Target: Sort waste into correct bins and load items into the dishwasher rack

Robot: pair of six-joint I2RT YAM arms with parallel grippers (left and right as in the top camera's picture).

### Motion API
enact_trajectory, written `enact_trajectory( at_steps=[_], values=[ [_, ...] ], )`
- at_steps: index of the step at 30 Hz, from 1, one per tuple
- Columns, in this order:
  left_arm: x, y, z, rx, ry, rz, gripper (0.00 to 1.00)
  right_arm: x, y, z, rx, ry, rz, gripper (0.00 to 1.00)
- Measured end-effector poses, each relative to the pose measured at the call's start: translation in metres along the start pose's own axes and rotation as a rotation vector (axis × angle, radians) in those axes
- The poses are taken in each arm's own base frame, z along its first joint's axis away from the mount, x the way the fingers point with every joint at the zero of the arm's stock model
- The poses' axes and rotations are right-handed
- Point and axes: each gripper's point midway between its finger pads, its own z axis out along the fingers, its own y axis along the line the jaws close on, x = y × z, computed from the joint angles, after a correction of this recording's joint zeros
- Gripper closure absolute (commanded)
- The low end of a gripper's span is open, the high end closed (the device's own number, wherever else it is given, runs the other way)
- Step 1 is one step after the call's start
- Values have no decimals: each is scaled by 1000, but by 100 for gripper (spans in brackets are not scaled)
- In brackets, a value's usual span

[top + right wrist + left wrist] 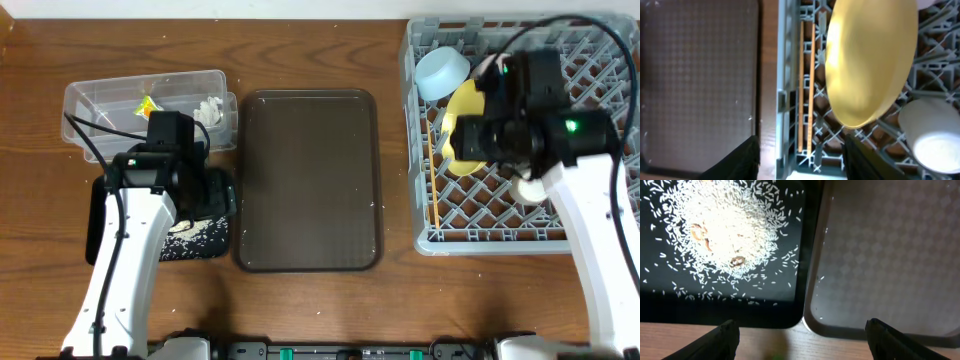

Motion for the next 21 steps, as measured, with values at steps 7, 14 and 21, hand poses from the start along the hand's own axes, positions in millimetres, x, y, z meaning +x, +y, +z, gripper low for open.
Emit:
enact_trajectory(
  at_steps=[7, 14, 21],
  values=[
    [6, -1, -24, 41, -197, 14, 17, 32, -4, -16, -36, -189, -6, 12],
    [28, 0, -62, 118, -536, 35, 16, 74, -13, -39, -57, -392, -22, 1],
    [45, 1, -90, 155, -713, 47, 16, 111, -24, -46, -29, -420, -17, 1]
  ],
)
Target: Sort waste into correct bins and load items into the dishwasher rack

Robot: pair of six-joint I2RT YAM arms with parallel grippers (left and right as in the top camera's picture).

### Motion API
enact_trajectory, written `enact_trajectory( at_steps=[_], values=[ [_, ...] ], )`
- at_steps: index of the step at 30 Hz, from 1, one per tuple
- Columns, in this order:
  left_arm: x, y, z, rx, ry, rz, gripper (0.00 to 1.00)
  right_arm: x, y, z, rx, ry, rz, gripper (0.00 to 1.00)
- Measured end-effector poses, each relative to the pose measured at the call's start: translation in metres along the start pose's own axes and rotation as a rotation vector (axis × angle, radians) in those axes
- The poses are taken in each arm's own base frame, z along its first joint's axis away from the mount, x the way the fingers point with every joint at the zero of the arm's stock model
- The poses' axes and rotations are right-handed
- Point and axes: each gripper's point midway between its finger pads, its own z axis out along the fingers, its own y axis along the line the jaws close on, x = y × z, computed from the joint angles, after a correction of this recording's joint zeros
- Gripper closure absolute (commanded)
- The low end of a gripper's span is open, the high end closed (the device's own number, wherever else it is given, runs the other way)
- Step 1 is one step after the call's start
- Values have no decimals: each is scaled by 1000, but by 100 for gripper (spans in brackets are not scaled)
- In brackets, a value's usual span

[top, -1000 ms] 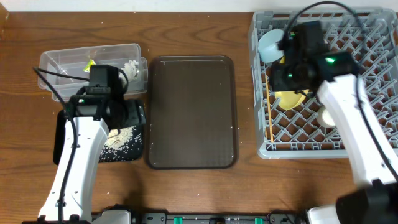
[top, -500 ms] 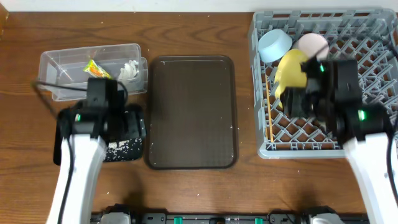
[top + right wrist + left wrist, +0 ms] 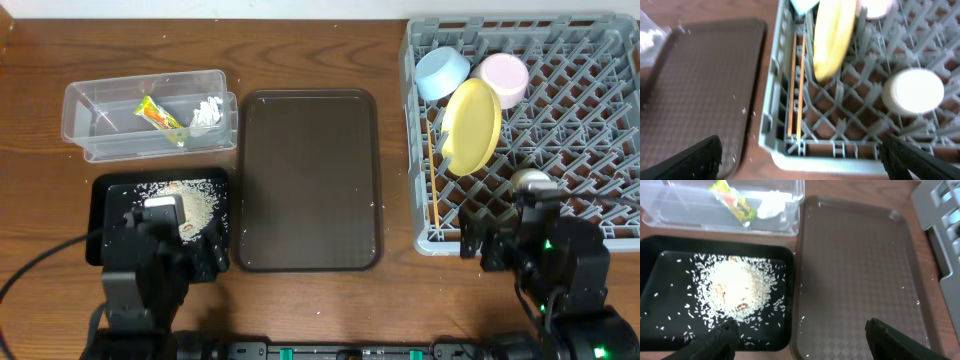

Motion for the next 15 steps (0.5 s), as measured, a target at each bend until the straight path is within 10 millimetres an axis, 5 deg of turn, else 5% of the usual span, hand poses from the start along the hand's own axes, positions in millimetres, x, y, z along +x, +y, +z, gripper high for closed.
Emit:
enact_trajectory(
  at_steps=[15],
  values=[
    [-2, -1, -6, 5, -27, 2, 16, 48, -10, -5, 42, 188, 9, 1]
  ],
)
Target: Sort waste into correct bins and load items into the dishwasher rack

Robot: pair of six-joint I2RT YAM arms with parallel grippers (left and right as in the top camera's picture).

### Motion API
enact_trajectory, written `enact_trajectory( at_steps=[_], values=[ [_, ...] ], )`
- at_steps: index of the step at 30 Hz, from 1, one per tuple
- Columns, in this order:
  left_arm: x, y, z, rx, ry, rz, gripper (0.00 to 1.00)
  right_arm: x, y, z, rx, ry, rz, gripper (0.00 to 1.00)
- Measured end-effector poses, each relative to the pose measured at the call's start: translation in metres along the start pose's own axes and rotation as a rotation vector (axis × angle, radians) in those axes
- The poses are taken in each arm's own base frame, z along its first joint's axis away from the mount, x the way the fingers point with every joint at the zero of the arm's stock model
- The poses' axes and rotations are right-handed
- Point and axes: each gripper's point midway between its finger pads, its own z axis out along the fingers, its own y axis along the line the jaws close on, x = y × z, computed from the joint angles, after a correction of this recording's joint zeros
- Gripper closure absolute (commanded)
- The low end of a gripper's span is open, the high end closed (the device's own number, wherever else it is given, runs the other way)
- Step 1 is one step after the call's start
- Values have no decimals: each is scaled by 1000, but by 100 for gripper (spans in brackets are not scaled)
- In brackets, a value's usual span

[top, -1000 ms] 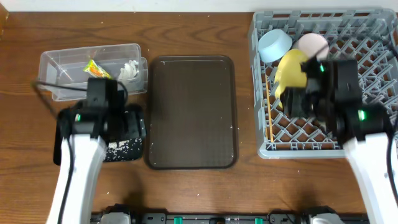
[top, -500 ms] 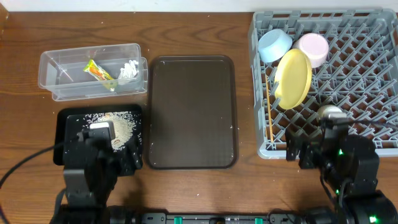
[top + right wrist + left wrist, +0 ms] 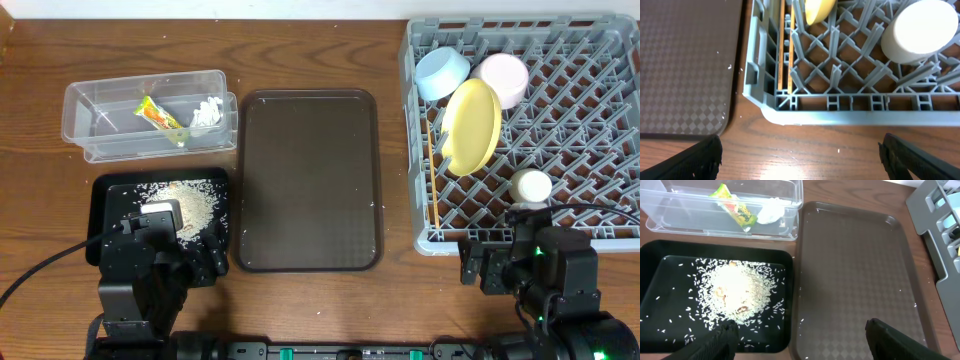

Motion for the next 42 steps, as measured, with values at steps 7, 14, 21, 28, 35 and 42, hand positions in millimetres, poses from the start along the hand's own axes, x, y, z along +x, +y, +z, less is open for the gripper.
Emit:
enact_trajectory(
  at_steps=[7, 14, 21, 28, 35, 42],
  values=[
    [0, 0, 0, 0, 0, 0, 16, 0, -7, -1, 42, -9, -34, 1],
    [0, 0, 0, 0, 2, 0, 16, -32, -4, -13, 19, -278, -100, 1],
    [1, 0, 0, -1, 4, 0, 16, -32, -16, 0, 36, -485, -95, 1],
    [1, 0, 0, -1, 3, 0, 16, -49, -13, 4, 7, -731, -113, 1],
    [1, 0, 0, -1, 3, 0, 16, -62, -12, 14, -9, -890, -121, 1],
    [1, 0, 0, -1, 4, 0, 16, -45, -17, 43, 1, -827, -126, 1]
  ],
)
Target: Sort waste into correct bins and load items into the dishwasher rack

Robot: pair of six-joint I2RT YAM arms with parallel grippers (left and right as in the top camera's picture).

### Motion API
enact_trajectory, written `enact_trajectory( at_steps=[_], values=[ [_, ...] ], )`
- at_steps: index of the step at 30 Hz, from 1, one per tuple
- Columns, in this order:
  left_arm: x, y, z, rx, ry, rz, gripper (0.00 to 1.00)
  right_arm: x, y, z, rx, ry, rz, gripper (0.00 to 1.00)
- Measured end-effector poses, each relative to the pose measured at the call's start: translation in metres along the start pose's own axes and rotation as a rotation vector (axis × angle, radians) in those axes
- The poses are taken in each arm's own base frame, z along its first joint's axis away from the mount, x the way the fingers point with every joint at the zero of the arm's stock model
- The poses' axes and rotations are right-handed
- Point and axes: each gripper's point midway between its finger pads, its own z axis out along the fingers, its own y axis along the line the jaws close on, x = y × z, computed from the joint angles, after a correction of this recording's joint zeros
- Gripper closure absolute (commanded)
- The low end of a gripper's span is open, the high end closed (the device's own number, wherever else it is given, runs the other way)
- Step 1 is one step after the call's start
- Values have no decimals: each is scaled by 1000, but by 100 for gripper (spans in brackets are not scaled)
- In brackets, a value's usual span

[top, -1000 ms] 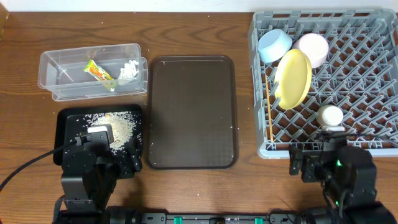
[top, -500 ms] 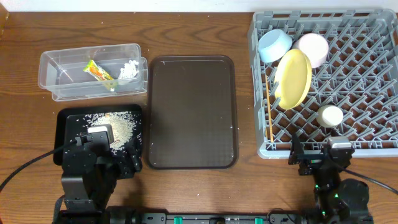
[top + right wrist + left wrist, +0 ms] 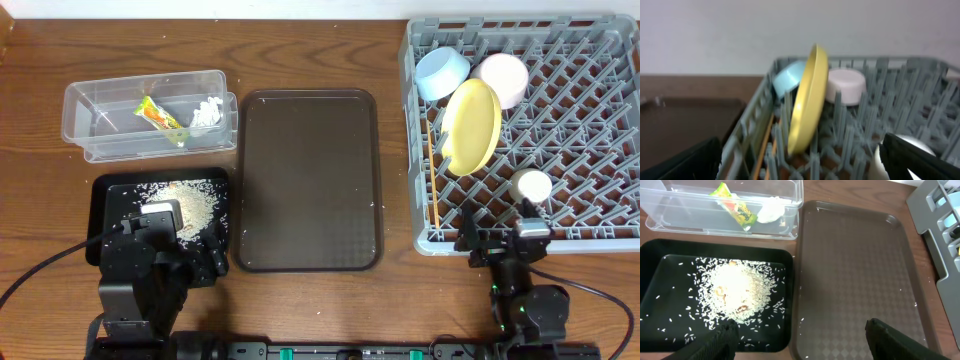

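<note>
The grey dishwasher rack (image 3: pixel 420 150) at the right holds a yellow plate (image 3: pixel 472 125) on edge, a blue bowl (image 3: pixel 441 71), a pink bowl (image 3: pixel 503 78), a white cup (image 3: pixel 531 186) and chopsticks (image 3: pixel 432 170). A clear bin (image 3: pixel 90 98) holds a wrapper (image 3: pixel 157 115) and a tissue (image 3: pixel 208 110). Rice (image 3: pixel 188 205) lies in the black bin (image 3: pixel 110 195). My left gripper (image 3: pixel 800 340) stands open and empty at the table's front, by the black bin's near corner. In front of the rack's near rim, my right gripper (image 3: pixel 800 162) is open and empty too.
A brown tray (image 3: pixel 307 180) lies between the bins and the rack, bare but for a few rice grains. Both arm bases sit at the front edge of the wooden table (image 3: pixel 300 40).
My right wrist has tilted up: it looked down on the rack's front rim, and now it looks level across the rack at the plate and bowls. The left arm has not moved.
First my left gripper hung open low over the black bin's corner and my right gripper open over the rack by the yellow plate. Then both arms were back at the table's front edge, open and empty. Now the right wrist faces level across the rack.
</note>
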Motion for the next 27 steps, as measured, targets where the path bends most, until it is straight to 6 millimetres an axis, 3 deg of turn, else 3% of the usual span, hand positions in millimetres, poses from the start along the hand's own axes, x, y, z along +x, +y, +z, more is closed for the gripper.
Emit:
enact_trajectory(
  at_steps=[3, 27],
  values=[
    [0, 0, 0, 0, 0, 0, 16, 8, 0, 0, 1, 30, -4, 1],
    [0, 0, 0, 0, 0, 0, 16, 8, 0, 0, 1, 30, -7, 1]
  ],
)
